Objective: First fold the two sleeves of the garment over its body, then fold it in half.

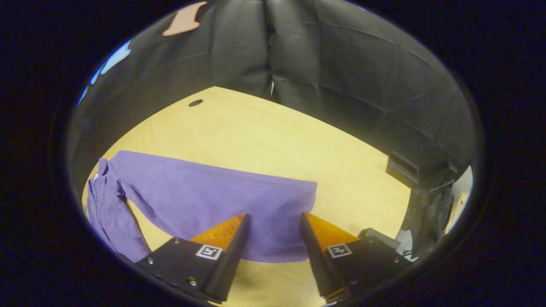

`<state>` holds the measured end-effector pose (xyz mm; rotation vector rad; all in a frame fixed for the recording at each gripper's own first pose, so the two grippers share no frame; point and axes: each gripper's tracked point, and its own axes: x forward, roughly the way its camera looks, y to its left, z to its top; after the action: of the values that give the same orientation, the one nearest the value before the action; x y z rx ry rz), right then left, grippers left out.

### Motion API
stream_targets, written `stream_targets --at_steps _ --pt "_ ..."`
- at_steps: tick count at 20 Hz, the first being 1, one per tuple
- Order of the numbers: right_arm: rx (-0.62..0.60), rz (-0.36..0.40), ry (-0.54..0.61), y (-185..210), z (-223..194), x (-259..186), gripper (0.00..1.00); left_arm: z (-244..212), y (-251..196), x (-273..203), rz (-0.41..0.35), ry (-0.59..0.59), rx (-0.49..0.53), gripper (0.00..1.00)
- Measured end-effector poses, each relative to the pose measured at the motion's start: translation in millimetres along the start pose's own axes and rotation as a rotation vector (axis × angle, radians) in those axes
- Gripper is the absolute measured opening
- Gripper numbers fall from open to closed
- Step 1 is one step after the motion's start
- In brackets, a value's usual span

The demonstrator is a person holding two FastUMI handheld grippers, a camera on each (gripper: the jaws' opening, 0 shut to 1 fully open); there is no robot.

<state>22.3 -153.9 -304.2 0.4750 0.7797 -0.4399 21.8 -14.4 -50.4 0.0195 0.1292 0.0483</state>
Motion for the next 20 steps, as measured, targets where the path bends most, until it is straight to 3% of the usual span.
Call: stream_targets --at_steps 1,2,3,4,7,13,14,15,20 --pt "-0.009 0.016 0.000 2.7 -0.1 0.7 0.64 -1.3 1.2 0.5 0.001 0.003 -0.003 0.97" --pt "-0.018 0.028 -0.003 4.8 -0.3 -0.2 0.47 -3.1 2.9 0.4 0.003 0.005 -0.005 0.97" --pt "-0.019 0.037 0.000 6.9 0.2 0.8 0.39 -5.8 5.1 0.2 0.007 0.007 -0.008 0.97" --pt "-0.014 0.042 -0.003 8.8 0.7 1.1 0.21 -7.4 7.9 -0.9 0.011 0.010 -0.011 0.97" --pt "-0.026 0.034 -0.008 11.2 0.9 1.3 0.04 -10.1 15.3 0.1 0.023 0.012 -0.018 0.97" --pt "-0.047 0.030 -0.057 13.3 14.6 -13.2 0.00 -14.1 23.2 -1.2 0.023 0.008 -0.029 0.97" --pt "-0.050 0.034 -0.074 14.7 21.2 -19.3 0.04 -16.7 23.8 0.0 0.021 0.008 -0.033 0.97" --pt "-0.052 0.039 -0.095 17.4 27.9 -26.9 0.00 -17.8 25.2 0.2 0.019 0.009 -0.037 0.97" --pt "-0.033 0.103 -0.219 50.3 77.3 -77.3 0.00 -33.6 32.1 3.6 0.002 0.010 -0.059 0.97"
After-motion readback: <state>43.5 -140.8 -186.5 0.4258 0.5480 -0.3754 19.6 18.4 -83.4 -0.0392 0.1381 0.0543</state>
